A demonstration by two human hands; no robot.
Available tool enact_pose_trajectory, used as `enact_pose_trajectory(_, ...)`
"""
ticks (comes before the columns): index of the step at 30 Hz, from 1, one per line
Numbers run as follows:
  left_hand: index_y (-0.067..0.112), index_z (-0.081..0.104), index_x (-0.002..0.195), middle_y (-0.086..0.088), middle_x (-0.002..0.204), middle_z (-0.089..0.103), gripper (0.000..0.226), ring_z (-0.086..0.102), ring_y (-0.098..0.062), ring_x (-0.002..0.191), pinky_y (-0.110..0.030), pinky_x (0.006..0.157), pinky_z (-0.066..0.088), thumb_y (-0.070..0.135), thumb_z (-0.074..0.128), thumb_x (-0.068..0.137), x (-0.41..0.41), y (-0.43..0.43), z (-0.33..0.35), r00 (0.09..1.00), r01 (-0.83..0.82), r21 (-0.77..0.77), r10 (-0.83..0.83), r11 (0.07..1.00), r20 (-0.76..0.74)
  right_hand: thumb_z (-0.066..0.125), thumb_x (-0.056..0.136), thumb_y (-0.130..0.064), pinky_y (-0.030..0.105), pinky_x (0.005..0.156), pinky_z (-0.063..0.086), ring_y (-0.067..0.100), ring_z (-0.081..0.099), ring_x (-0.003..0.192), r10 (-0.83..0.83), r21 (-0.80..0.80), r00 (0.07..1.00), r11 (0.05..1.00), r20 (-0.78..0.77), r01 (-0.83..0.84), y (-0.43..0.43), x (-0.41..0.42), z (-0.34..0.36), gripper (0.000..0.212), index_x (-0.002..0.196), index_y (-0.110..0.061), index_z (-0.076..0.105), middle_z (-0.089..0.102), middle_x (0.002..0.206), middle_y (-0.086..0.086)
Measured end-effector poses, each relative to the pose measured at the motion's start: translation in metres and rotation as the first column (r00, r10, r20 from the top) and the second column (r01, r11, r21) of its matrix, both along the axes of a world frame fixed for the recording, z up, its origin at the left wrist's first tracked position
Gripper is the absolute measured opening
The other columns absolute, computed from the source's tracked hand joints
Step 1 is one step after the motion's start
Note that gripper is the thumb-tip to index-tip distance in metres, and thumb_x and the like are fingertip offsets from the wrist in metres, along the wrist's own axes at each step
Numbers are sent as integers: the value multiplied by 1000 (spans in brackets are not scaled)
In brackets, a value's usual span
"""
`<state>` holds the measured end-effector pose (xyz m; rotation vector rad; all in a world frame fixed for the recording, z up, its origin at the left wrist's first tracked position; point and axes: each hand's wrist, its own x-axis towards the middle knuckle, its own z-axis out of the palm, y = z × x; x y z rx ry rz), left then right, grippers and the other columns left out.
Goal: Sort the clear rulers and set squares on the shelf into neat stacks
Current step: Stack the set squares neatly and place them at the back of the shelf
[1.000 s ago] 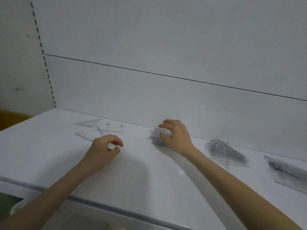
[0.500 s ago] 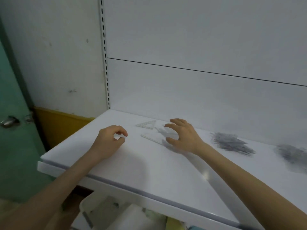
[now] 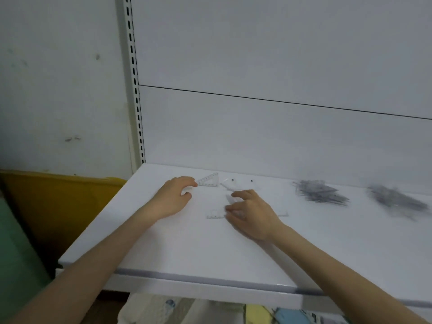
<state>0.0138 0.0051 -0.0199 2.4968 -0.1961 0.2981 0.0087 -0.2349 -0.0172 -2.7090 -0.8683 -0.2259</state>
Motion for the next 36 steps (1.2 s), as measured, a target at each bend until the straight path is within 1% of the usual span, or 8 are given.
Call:
enact_pose_trajectory(5, 15, 23, 151, -1, 159, 18, 53, 19, -15, 145, -22, 114, 12, 16, 40, 101, 32, -28, -5, 982, 112, 149, -86, 982, -167, 53, 94, -38, 36, 79, 51, 18, 54, 111, 90, -8, 995, 996, 43, -90, -17, -24, -1, 25, 104, -26, 73, 64, 116, -10)
enact_pose_trajectory(10, 8, 54, 133, -11, 142, 49, 37, 45, -25, 129, -27, 103, 32, 16, 46, 97, 24, -35, -5, 992, 87, 151, -71, 985, -109, 44, 87, -47, 37, 63, 54, 21, 59, 84, 165, 23, 979, 985, 120, -169, -30, -39, -9, 39, 93, -26, 76, 71, 99, -10)
enact_pose_trajectory(15, 19, 63, 121, 5, 125, 61, 34, 53, -15, 116, -28, 96, 40, 30, 60, 90, -12, -30, -7, 995, 102, 216, -94, 971, -44, 39, 88, -59, 36, 64, 51, 18, 53, 84, 249, -40, 963, 968, 105, -246, -34, -61, -7, 51, 88, -20, 73, 68, 94, -6)
enact_pose_trajectory(20, 21, 67, 101, 10, 104, 66, 24, 57, -8, 98, -24, 86, 45, 38, 66, 84, -45, -33, -6, 985, 163, 245, -170, 956, 6, 32, 71, -85, 32, 58, 47, 15, 49, 87, 341, -139, 935, 935, 102, -326, -33, -86, -4, 80, 92, -18, 70, 64, 95, -6)
enact_pose_trajectory(22, 22, 65, 102, 10, 104, 65, 24, 55, -6, 94, -22, 83, 44, 38, 65, 84, -55, -36, -3, 982, 180, 269, -190, 946, 12, 40, 78, -76, 31, 53, 48, 16, 53, 85, 403, -167, 898, 911, 176, -376, -34, -95, -7, 65, 92, -19, 69, 65, 91, -6)
enact_pose_trajectory(25, 24, 64, 109, 12, 109, 63, 30, 53, -5, 97, -22, 87, 44, 42, 64, 85, -69, -39, 1, 978, 199, 306, -209, 931, 0, 57, 89, -37, 27, 43, 43, 16, 54, 73, 470, -187, 806, 883, 361, -431, -33, -107, -14, 22, 85, -21, 71, 65, 77, -8)
enact_pose_trajectory(31, 31, 61, 108, 19, 106, 55, 62, 47, 0, 100, -24, 90, 43, 76, 52, 67, -94, -40, 1, 958, 276, 352, -284, 894, -30, 58, 90, -13, 30, 40, 36, 14, 48, 62, 421, -195, 657, 900, 625, -391, -36, -115, -12, 22, 69, -17, 64, 57, 63, -7)
enact_pose_trajectory(36, 25, 61, 105, 15, 105, 53, 53, 44, -1, 97, -23, 83, 45, 67, 57, 72, -118, -52, -7, 903, 331, 449, -417, 830, 105, 60, 92, -16, 29, 40, 40, 17, 57, 61, 258, -2, 668, 933, 698, -359, -58, -103, 7, 19, 76, -16, 71, 65, 68, -5)
